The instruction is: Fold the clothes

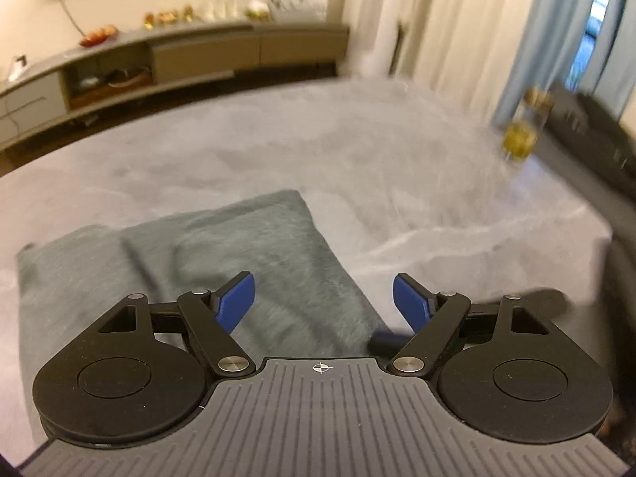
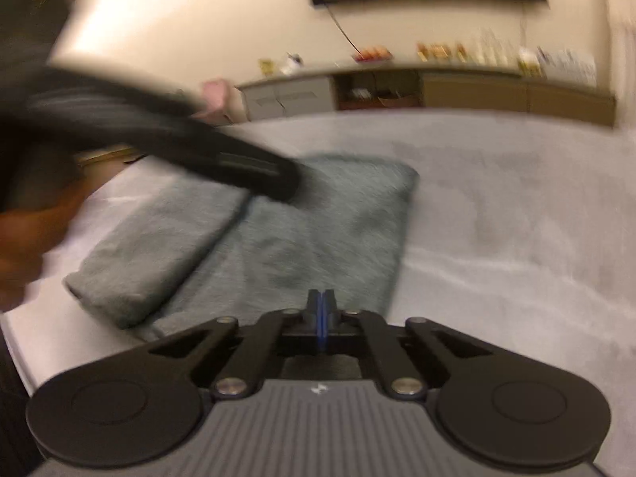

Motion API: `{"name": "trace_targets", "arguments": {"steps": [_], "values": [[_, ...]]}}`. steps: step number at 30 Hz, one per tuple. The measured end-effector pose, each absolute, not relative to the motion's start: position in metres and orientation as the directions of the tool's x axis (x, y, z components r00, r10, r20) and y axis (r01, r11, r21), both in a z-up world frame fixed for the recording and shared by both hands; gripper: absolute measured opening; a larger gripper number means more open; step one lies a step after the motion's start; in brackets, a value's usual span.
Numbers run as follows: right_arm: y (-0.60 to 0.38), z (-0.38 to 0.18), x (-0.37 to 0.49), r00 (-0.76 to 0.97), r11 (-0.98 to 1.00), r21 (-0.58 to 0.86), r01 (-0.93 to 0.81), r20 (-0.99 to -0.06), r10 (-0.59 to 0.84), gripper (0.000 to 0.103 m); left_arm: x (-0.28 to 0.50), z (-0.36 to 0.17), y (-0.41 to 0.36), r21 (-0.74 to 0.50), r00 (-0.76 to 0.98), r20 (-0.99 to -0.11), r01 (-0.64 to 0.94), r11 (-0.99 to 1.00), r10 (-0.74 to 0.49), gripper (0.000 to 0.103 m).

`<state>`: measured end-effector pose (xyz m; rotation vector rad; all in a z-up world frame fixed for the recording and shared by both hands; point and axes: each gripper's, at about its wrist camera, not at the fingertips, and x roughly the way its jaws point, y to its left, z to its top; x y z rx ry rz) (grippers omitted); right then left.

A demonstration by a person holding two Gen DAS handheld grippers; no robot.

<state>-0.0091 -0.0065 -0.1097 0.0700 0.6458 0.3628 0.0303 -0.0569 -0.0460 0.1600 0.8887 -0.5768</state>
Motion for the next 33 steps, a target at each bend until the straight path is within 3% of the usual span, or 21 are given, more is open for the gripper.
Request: {"name": "trace_targets", "arguments": {"steps": [5,7,9,11,13,14,17,20,21,22,23,25,30,33], "values": [[0.011,-0.107,-0.017,0.767,0.926,0.109,-0.361,-0.53,0.361,0.001,0.057,-0.079,-0.105,-0.007,0.414,-0.867,0.545,0.839,-0.276,0.069],[0.001,-0.11,-0.011,0.776,0.954,0.135,-0.267,-0.558,0.296,0.017,0.06,-0.087,-0.116,0.028,0.417,-0.876,0.546,0.837,-0.243,0.072],[-0.018,-0.115,-0.001,0.77,0.964,0.212,-0.162,-0.583,0.258,0.053,0.06,-0.086,-0.119,0.037,0.426,-0.873,0.542,0.84,-0.236,0.073],[-0.03,-0.122,0.008,0.751,0.958,0.268,-0.102,-0.611,0.251,0.062,0.06,-0.084,-0.118,0.034,0.429,-0.872,0.533,0.846,-0.236,0.073],[-0.028,-0.128,0.013,0.724,0.951,0.285,-0.119,-0.63,0.279,0.06,0.062,-0.084,-0.118,0.022,0.423,-0.873,0.531,0.847,-0.242,0.073],[-0.024,-0.131,0.014,0.714,0.949,0.284,-0.138,-0.636,0.294,0.043,0.063,-0.084,-0.118,0.016,0.418,-0.875,0.532,0.847,-0.246,0.074],[-0.003,-0.123,0.006,0.752,0.964,0.148,-0.222,-0.603,0.266,0.014,0.063,-0.086,-0.124,0.008,0.398,-0.882,0.549,0.836,-0.253,0.079],[0.017,-0.116,-0.008,0.815,0.962,-0.004,-0.274,-0.532,0.23,0.01,0.06,-0.09,-0.13,0.016,0.383,-0.888,0.577,0.817,-0.253,0.081],[0.022,-0.114,-0.013,0.831,0.956,-0.045,-0.288,-0.508,0.227,0.01,0.059,-0.092,-0.131,0.022,0.382,-0.889,0.585,0.811,-0.252,0.078],[0.024,-0.114,-0.013,0.836,0.955,-0.056,-0.293,-0.5,0.227,0.01,0.057,-0.092,-0.131,0.06,0.406,-0.885,0.586,0.808,-0.229,0.054],[0.024,-0.115,-0.013,0.839,0.953,-0.063,-0.296,-0.494,0.227,0.011,0.054,-0.092,-0.131,0.106,0.435,-0.878,0.583,0.806,-0.2,0.017],[0.02,-0.113,-0.014,0.849,0.952,-0.044,-0.301,-0.467,0.247,0.014,0.053,-0.083,-0.119,0.087,0.45,-0.862,0.583,0.808,-0.232,0.005],[-0.006,-0.087,-0.034,0.89,0.925,0.069,-0.373,-0.257,0.377,0.054,0.052,-0.016,-0.026,-0.114,0.535,-0.737,0.503,0.857,-0.412,0.0],[-0.003,-0.086,-0.042,0.854,0.881,0.056,-0.47,-0.223,0.47,0.059,0.052,0.008,0.072,-0.212,0.638,-0.65,0.368,0.905,-0.412,0.0]]}}
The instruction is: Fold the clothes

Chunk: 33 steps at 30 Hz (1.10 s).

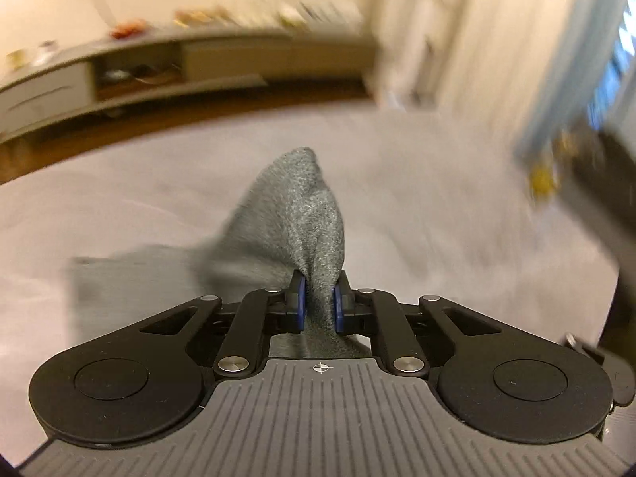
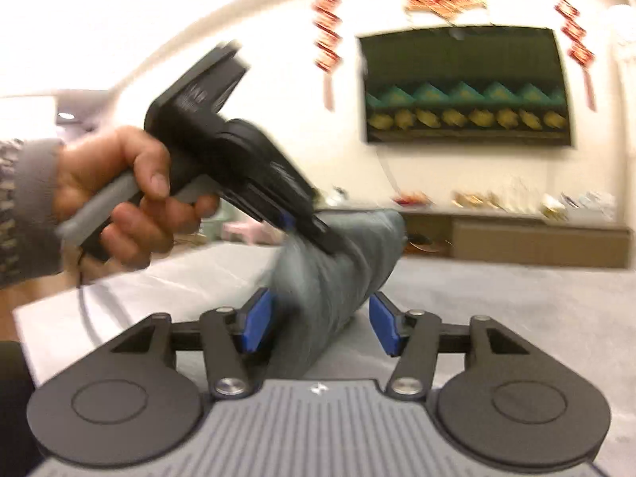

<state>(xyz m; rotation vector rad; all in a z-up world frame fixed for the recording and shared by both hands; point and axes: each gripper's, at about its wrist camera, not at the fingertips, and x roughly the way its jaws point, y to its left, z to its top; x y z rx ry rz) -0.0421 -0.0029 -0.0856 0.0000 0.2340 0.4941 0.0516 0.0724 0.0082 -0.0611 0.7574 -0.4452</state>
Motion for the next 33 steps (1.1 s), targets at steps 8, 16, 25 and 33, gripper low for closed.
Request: {"name": "trace_targets", "arguments": {"steps": [8,16,25,33], "values": [[0.025,-0.124,-0.03,0.737,0.814,0.028,-0.58,-0.408,0.539,0.059,0.022,-0.062,0.211,-0.395,0.694,-0.643,0.062,0.916,-0.324,0.048],[0.027,-0.11,-0.03,0.831,0.948,-0.035,-0.318,-0.492,0.26,0.053,-0.034,-0.096,0.146,-0.473,0.628,-0.624,0.169,0.865,-0.464,0.043],[-0.059,-0.077,-0.05,0.874,0.97,0.242,-0.008,-0.47,0.124,0.054,-0.056,-0.083,0.134,-0.475,0.628,-0.513,0.361,0.803,-0.586,0.036],[0.112,-0.065,-0.067,0.86,0.839,-0.316,-0.443,-0.413,0.299,0.064,-0.039,-0.1,0.19,-0.271,0.703,-0.587,0.297,0.916,-0.402,0.036]]}}
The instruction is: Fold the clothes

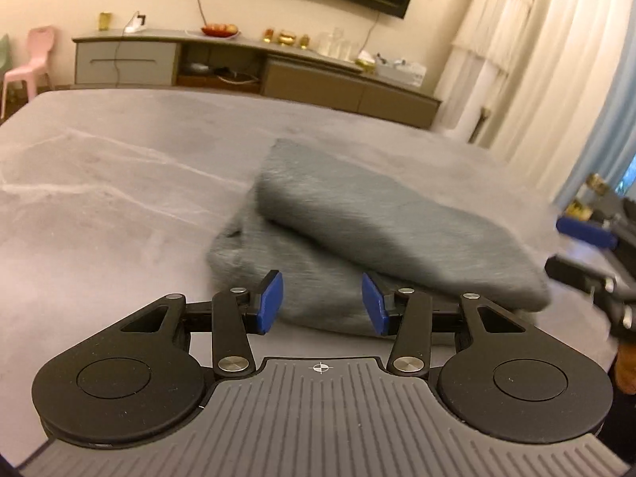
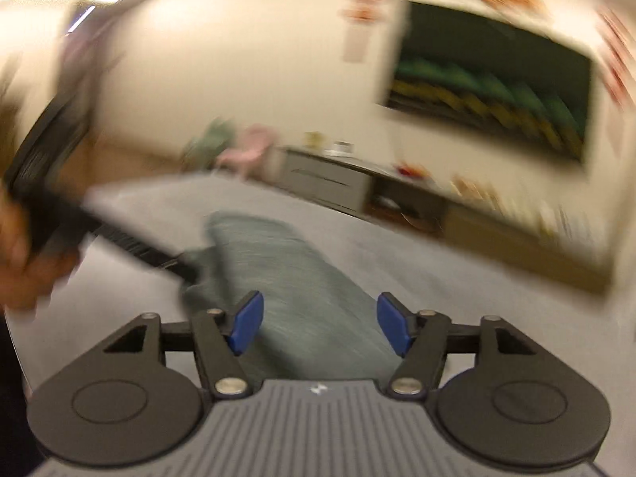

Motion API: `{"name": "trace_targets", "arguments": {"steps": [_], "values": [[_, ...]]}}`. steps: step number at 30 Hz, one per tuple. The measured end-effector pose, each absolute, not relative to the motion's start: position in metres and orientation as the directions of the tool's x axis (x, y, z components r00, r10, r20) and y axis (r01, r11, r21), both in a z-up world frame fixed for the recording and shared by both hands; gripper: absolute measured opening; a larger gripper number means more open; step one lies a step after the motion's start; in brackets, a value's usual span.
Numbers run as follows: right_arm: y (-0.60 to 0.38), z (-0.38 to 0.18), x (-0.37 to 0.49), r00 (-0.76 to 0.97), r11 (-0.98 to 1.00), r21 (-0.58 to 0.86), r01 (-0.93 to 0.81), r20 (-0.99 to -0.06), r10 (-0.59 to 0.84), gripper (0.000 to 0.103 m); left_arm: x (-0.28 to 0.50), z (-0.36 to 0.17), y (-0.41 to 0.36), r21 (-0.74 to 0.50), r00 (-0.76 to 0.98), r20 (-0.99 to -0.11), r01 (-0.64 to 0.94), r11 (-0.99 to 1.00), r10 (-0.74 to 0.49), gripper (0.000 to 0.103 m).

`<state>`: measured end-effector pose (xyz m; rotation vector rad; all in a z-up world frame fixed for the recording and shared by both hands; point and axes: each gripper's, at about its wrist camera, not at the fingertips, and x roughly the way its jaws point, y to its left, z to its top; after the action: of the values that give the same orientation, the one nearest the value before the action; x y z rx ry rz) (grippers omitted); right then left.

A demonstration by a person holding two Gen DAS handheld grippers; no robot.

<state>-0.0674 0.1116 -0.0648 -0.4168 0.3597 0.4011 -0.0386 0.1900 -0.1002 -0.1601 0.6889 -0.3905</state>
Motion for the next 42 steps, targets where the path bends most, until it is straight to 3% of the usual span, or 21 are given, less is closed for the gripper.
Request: {"name": "trace_targets", "arguments": {"steps": [4,6,7,8,9,11,15,17,19,22,24,25,27,30,33,37,39,42], "values": [[0.177,-0.09,-0.033,0.851,0.719,-0.507,-0.476,-0.472,0.23,0.056,-0.02,-0.121,0.182,-0.268,0.661,-0.628,0.312,0.911,-0.411,0.036],[0.184,-0.098,-0.02,0.852,0.705,-0.544,-0.456,-0.496,0.169,0.026,-0.016,-0.129,0.179,-0.281,0.642,-0.643,0.308,0.909,-0.416,0.036],[0.183,-0.099,-0.016,0.846,0.712,-0.538,-0.451,-0.511,0.15,0.025,-0.016,-0.131,0.181,-0.285,0.642,-0.643,0.305,0.909,-0.418,0.037],[0.179,-0.094,-0.016,0.839,0.732,-0.51,-0.452,-0.521,0.155,0.014,-0.015,-0.132,0.183,-0.289,0.642,-0.642,0.303,0.908,-0.419,0.037],[0.181,-0.088,-0.019,0.843,0.742,-0.502,-0.445,-0.515,0.157,0.012,-0.014,-0.133,0.185,-0.293,0.642,-0.641,0.301,0.908,-0.42,0.037],[0.185,-0.082,-0.033,0.869,0.741,-0.523,-0.421,-0.467,0.164,0.011,-0.014,-0.136,0.188,-0.317,0.643,-0.637,0.284,0.905,-0.425,0.037],[0.198,-0.103,-0.063,0.852,0.672,-0.578,-0.463,-0.499,0.158,0.012,-0.02,-0.136,0.186,-0.337,0.657,-0.63,0.251,0.907,-0.415,0.037],[0.207,-0.127,-0.059,0.876,0.646,-0.638,-0.419,-0.473,0.101,0.014,-0.019,-0.137,0.183,-0.344,0.665,-0.617,0.253,0.904,-0.421,0.037],[0.215,-0.139,-0.058,0.897,0.615,-0.689,-0.384,-0.437,0.07,0.015,-0.019,-0.138,0.19,-0.362,0.667,-0.614,0.239,0.901,-0.423,0.03],[0.221,-0.15,-0.063,0.906,0.569,-0.73,-0.378,-0.418,0.067,0.023,-0.021,-0.142,0.23,-0.402,0.703,-0.618,0.103,0.91,-0.352,0.025],[0.224,-0.154,-0.069,0.905,0.55,-0.739,-0.39,-0.418,0.081,0.04,-0.024,-0.143,0.261,-0.449,0.733,-0.603,0.014,0.893,-0.315,0.024],[0.225,-0.154,-0.072,0.901,0.548,-0.734,-0.402,-0.423,0.095,0.044,-0.027,-0.14,0.273,-0.477,0.746,-0.586,-0.003,0.879,-0.315,0.026],[0.218,-0.137,-0.08,0.882,0.628,-0.648,-0.431,-0.448,0.143,0.046,-0.034,-0.129,0.282,-0.508,0.767,-0.547,0.013,0.861,-0.335,0.026],[0.186,-0.088,-0.093,0.875,0.836,-0.37,-0.404,-0.423,0.235,0.046,-0.047,-0.1,0.261,-0.487,0.775,-0.476,0.161,0.858,-0.416,0.03],[0.144,-0.064,-0.082,0.888,0.947,-0.139,-0.291,-0.408,0.213,0.046,-0.042,-0.078,0.217,-0.409,0.747,-0.433,0.336,0.849,-0.504,0.033],[0.101,-0.09,-0.052,0.8,0.971,0.062,-0.229,-0.557,0.224,0.037,-0.015,-0.089,0.169,-0.271,0.712,-0.502,0.41,0.871,-0.491,0.033],[0.086,-0.106,-0.053,0.789,0.966,0.102,-0.238,-0.559,0.253,0.043,-0.002,-0.113,0.158,-0.206,0.683,-0.594,0.382,0.901,-0.425,0.026],[0.076,-0.112,-0.057,0.789,0.955,0.104,-0.278,-0.542,0.289,0.044,-0.007,-0.126,0.162,-0.218,0.683,-0.584,0.387,0.896,-0.438,0.026]]}}
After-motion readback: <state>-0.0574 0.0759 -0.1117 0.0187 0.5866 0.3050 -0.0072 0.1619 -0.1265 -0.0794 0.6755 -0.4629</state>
